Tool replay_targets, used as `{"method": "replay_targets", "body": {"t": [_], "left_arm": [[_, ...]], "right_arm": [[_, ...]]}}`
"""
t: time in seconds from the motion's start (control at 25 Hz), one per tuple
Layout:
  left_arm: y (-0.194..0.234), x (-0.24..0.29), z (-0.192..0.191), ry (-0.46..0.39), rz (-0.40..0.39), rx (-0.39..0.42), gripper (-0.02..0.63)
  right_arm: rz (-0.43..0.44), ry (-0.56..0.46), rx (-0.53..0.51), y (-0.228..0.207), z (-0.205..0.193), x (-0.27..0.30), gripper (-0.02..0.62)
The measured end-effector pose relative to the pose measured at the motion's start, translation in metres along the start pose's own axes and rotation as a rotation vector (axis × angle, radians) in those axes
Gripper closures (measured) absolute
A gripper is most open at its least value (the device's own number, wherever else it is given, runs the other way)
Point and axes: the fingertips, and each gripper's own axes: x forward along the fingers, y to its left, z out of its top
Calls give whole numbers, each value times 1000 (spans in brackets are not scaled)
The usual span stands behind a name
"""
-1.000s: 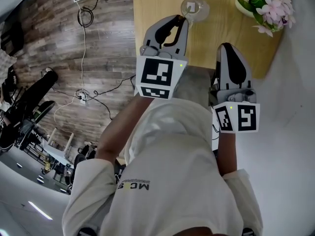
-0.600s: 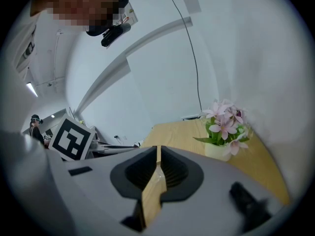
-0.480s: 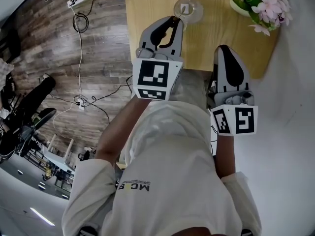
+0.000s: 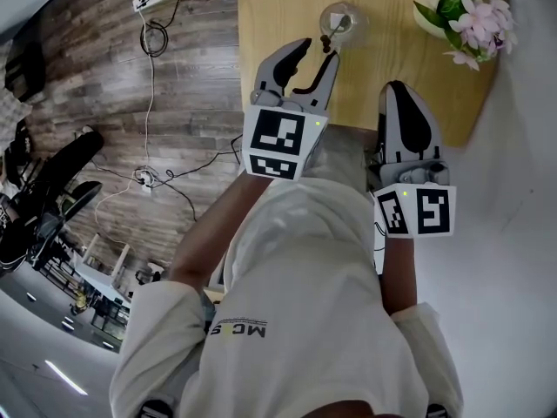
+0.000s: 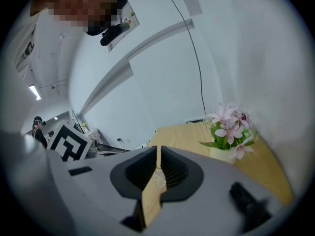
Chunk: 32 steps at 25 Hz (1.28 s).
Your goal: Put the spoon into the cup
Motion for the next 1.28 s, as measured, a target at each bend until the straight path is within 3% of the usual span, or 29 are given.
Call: {"method": "replay_targets", "body": {"t": [0.16,0.28,0.44,1.0,1.28], "left_arm": [[-6,-21,9,-19,13,3,449],[-13,-37,16,-22,20,-9,537],[-20,-58,28,-43,41,-14,575],[-42,-122,66,-139,82,-31,594],[-42,-170,99,-264,129,-23,594]], "right_arm": [[13,-19,-6,4,9,-7,555],[27,-27,-15,9,17,-15,555],[38,-42,-35,13,30,-25,555],[57,-71,-145,17,68,-49,555],[86,-93,-252,37,89,-54,555]]}}
